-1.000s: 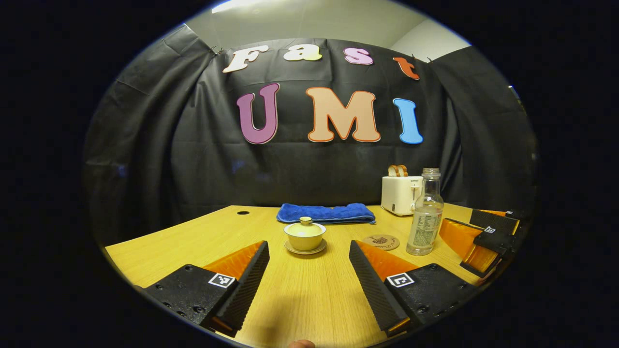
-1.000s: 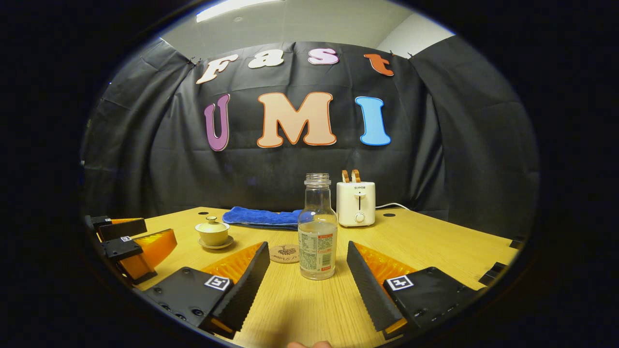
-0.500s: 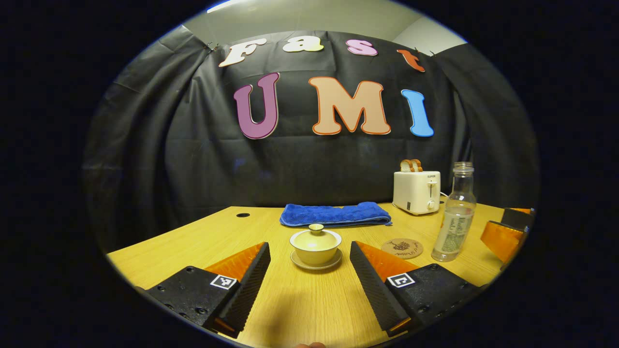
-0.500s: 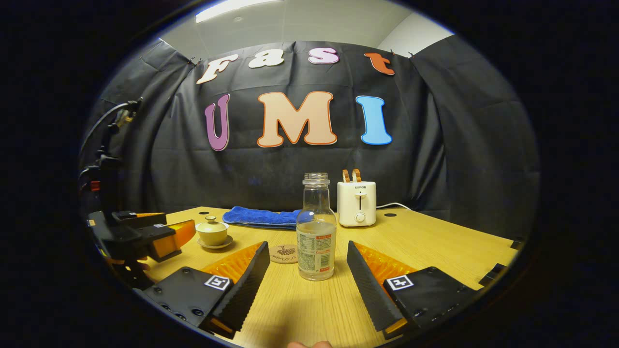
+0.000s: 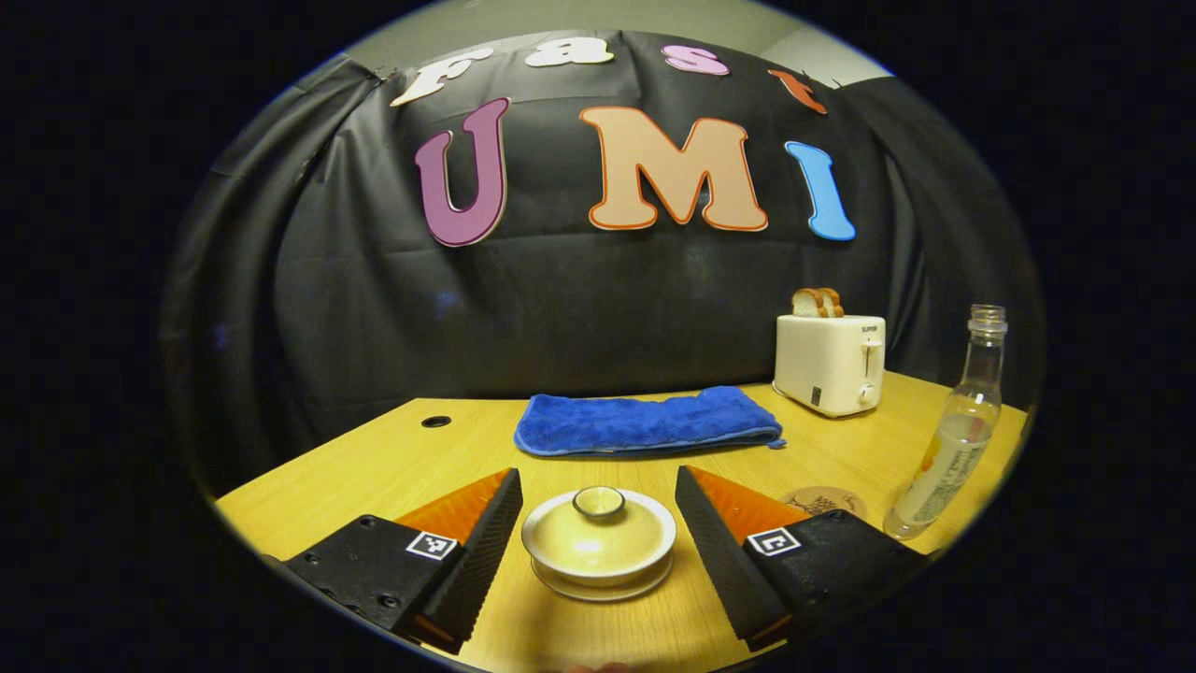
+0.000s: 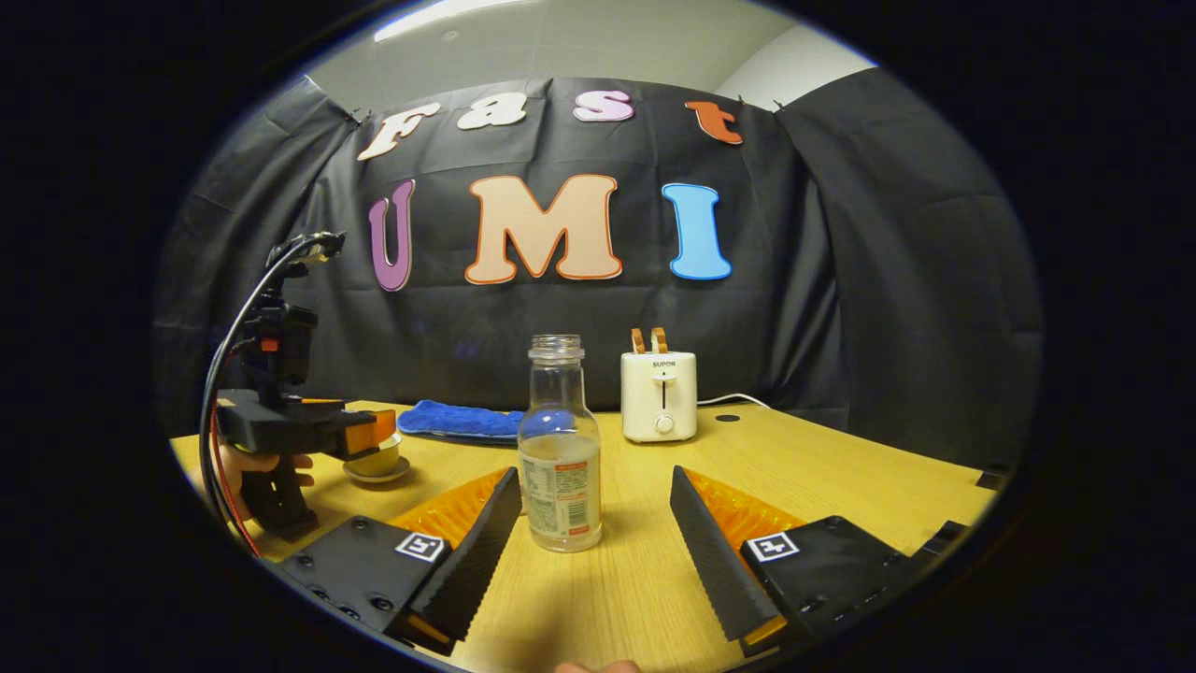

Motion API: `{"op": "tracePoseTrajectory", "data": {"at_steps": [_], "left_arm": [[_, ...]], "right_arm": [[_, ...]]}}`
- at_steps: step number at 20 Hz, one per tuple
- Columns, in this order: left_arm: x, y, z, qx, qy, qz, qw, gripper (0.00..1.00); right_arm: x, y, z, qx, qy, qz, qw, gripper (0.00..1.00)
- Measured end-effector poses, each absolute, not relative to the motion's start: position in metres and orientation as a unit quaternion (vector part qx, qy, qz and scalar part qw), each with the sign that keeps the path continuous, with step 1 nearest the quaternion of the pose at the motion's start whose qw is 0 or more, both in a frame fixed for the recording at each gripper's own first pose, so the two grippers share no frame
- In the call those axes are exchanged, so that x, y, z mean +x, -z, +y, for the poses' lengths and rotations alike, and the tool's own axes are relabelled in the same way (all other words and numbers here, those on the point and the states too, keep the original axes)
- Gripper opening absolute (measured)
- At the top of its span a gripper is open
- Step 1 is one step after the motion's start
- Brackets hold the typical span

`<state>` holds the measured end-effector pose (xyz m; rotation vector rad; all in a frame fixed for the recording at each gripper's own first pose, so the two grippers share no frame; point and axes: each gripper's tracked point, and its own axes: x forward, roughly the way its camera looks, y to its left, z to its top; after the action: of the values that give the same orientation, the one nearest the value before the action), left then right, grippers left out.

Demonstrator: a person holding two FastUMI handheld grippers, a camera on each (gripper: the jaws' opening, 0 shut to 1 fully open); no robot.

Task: Open the teacup lid with one hand, grasp the water bottle and pour water into the teacup with the other hand; after pouring, place the water bottle on the coaster and then close the teacup lid.

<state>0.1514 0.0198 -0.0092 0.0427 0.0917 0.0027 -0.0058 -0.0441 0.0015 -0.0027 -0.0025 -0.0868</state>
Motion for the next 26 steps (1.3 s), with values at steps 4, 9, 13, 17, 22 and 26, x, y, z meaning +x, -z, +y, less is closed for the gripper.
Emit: {"op": "tracePoseTrajectory", "data": {"at_steps": [4,9,13,17,22,26], "left_arm": [[0.167,0.022,0.02,0.025,-0.002,0.065,0.998,0.96],[0.175,0.023,0.023,0.0,-0.003,0.067,0.998,0.92],[0.177,0.025,0.025,0.009,-0.009,0.071,0.997,0.69],[0.177,0.025,0.024,0.011,-0.01,0.073,0.997,0.42],[0.175,0.025,0.024,0.004,-0.002,0.069,0.998,0.29],[0.172,0.02,0.027,0.001,-0.014,0.056,0.998,0.28]], "right_arm": [[-0.001,-0.002,-0.058,-0.002,0.056,0.0,0.998,0.99],[0.001,0.001,-0.06,0.0,0.048,0.01,0.999,0.99],[0.003,0.003,-0.058,-0.001,0.044,0.017,0.999,0.99],[0.006,0.009,-0.059,-0.001,0.041,0.035,0.999,0.99],[0.008,0.013,-0.059,-0.003,0.041,0.048,0.998,0.99],[0.01,0.013,-0.06,-0.005,0.044,0.051,0.998,0.99]]}}
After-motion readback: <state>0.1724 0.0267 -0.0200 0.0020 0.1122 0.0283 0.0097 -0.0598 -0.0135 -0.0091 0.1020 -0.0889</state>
